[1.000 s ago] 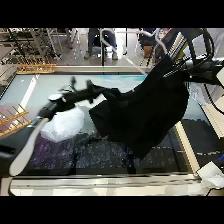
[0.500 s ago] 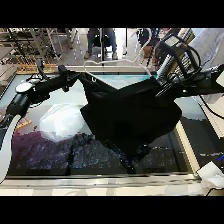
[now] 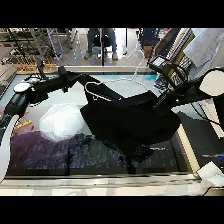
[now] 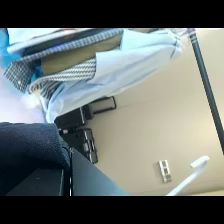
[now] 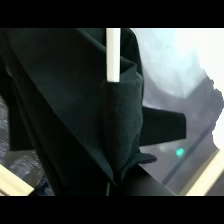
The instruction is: Fold the clothes and pants, and hang the long-sleeved shirts on hangers.
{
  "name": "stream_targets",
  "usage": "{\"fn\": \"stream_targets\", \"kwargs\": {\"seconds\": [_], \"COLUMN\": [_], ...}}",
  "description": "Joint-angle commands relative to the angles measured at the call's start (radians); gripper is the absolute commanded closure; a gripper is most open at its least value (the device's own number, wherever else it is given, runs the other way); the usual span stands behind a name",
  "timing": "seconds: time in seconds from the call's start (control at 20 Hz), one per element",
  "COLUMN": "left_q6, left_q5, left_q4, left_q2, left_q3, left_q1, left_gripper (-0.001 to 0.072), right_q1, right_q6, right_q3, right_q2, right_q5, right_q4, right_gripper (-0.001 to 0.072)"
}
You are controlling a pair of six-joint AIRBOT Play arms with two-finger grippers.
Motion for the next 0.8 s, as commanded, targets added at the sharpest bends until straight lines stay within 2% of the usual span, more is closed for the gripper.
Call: {"fn": "stream_targets", "kwargs": {"seconds": [0.0, 0.35, 0.75], "left_q6": [0.002, -0.002, -0.001], "left_q5": [-0.010, -0.032, -0.087], "left_q4": [0.024, 0.044, 0.043], "left_q2": [0.001, 0.000, 0.001], "left_q3": [0.001, 0.001, 0.001], "left_q1": [0.003, 0.020, 0.024], "left_gripper": [0.0695, 0.0695, 0.0695], "right_q1": [0.000, -0.001, 0.000], "right_q6": [-0.002, -0.023, -0.053], "right_q3": [-0.018, -0.018, -0.093], "right_q2": [0.008, 0.071, 0.013], "right_q5": [-0.082, -0.151, -0.159], "right_q4": [-0.029, -0.099, -0.099], "right_gripper": [0.0683, 0.0684, 0.0684]}}
